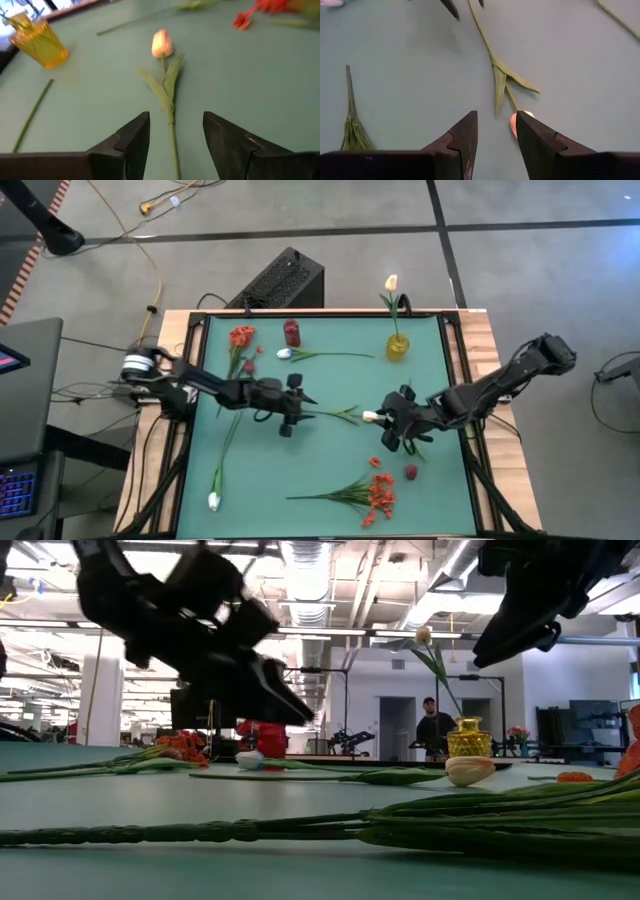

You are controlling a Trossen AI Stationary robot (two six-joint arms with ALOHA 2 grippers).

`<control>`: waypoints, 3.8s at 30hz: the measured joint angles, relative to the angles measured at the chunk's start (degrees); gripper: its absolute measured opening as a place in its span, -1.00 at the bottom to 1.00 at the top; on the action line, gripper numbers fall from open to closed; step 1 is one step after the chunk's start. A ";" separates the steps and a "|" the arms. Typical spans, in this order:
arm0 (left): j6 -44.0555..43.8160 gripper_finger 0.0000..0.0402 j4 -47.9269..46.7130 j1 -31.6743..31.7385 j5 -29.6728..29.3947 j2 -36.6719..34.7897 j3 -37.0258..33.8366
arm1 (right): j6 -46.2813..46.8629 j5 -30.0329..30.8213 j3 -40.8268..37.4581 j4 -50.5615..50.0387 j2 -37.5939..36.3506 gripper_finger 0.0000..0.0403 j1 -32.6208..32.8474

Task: Sort flowers into vase by color
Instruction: Put the yellow flower into the yellow vase

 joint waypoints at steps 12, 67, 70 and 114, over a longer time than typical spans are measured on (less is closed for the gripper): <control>-6.32 -0.13 -8.97 3.25 3.10 8.48 8.17 | -0.07 4.04 0.00 -1.15 0.00 -0.21 1.87; -23.62 -1.00 25.02 11.81 19.40 7.98 8.01 | 1.12 12.32 0.00 20.00 14.21 -0.21 15.69; -27.57 -1.00 33.12 12.61 23.60 7.98 8.04 | -0.05 17.25 0.03 17.64 13.77 -0.21 15.61; -31.82 -1.00 45.48 13.99 36.11 7.96 8.08 | -49.14 -2.25 0.00 54.88 9.31 -0.24 -12.88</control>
